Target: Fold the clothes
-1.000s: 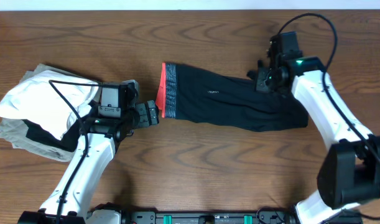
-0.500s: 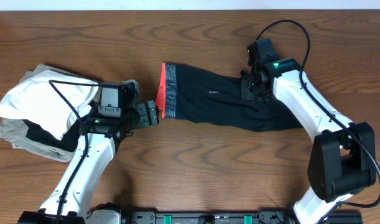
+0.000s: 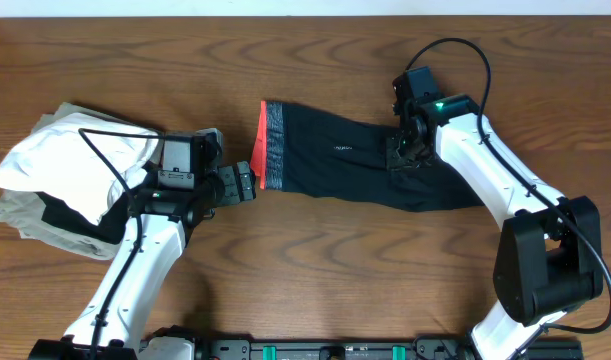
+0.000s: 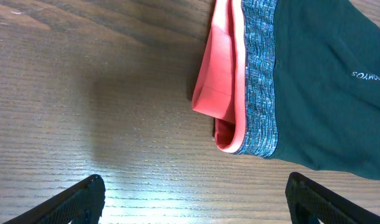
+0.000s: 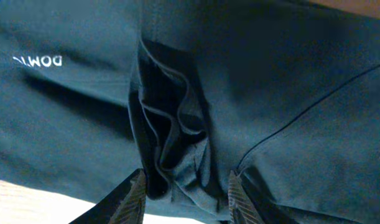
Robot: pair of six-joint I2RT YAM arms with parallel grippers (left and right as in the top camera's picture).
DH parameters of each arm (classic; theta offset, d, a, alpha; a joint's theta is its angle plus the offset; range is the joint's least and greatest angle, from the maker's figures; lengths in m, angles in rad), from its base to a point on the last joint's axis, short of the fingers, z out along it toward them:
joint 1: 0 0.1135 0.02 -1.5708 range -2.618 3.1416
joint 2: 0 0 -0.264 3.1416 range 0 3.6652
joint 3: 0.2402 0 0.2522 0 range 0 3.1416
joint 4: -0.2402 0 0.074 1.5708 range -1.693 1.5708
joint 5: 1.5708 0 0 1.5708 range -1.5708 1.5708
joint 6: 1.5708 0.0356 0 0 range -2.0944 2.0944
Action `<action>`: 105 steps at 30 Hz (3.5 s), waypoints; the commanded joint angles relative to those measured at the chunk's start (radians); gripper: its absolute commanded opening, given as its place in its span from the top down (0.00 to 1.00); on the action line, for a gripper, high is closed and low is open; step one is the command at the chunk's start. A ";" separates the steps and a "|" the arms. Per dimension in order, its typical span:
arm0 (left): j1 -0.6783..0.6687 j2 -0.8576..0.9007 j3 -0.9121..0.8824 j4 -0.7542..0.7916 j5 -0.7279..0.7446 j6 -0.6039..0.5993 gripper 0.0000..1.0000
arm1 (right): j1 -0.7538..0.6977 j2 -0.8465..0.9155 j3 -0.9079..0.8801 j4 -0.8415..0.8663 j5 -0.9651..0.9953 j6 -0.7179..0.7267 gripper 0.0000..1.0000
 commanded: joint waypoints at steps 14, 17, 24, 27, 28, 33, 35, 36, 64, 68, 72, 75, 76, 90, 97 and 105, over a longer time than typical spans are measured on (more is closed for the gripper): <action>0.002 -0.003 0.013 0.012 -0.002 0.016 0.07 | -0.052 0.004 0.006 0.129 0.054 -0.011 0.48; 0.002 -0.003 0.013 0.011 -0.002 0.016 0.07 | -0.051 0.014 -0.006 0.135 0.065 -0.011 0.49; 0.002 -0.003 0.013 0.012 -0.002 0.016 0.07 | -0.045 0.097 -0.039 0.121 0.025 -0.011 0.57; 0.002 -0.003 0.013 0.012 -0.002 0.016 0.07 | -0.029 0.140 -0.039 0.090 0.003 -0.012 0.63; 0.002 -0.003 0.013 0.011 -0.002 0.016 0.07 | -0.021 0.153 -0.039 0.074 0.000 -0.013 0.64; 0.002 -0.003 0.013 0.012 -0.002 0.016 0.07 | 0.013 0.166 -0.039 0.005 0.010 -0.047 0.73; 0.002 -0.003 0.013 0.012 -0.002 0.016 0.07 | 0.013 0.159 -0.039 0.005 0.012 -0.048 0.74; 0.002 -0.003 0.013 0.012 -0.002 0.016 0.07 | 0.010 0.155 -0.039 0.008 0.012 -0.045 0.74; 0.002 0.472 0.013 0.450 0.260 0.016 0.07 | -0.246 -0.523 -0.019 -0.238 0.006 -0.064 0.54; -0.010 0.530 0.013 0.467 0.331 -0.007 0.09 | -0.251 -0.522 -0.021 -0.241 0.005 -0.064 0.55; -0.038 0.547 0.013 0.466 0.361 -0.006 0.41 | -0.251 -0.522 -0.021 -0.241 0.005 -0.064 0.55; -0.043 0.546 0.013 0.470 0.385 -0.006 0.86 | -0.251 -0.522 -0.021 -0.249 0.005 -0.064 0.55; -0.043 0.546 0.013 0.470 0.395 -0.006 0.92 | -0.251 -0.522 -0.021 -0.254 0.005 -0.064 0.55; 0.096 0.260 0.014 0.298 0.396 -0.006 0.94 | -0.264 -0.523 -0.021 -0.262 0.023 -0.064 0.57; 0.242 0.049 0.014 0.222 0.356 0.013 0.94 | -0.338 -0.531 -0.020 -0.263 0.028 -0.064 0.57; 0.251 0.024 0.049 0.164 0.338 0.013 0.94 | -0.429 -0.587 -0.020 -0.278 0.028 -0.087 0.57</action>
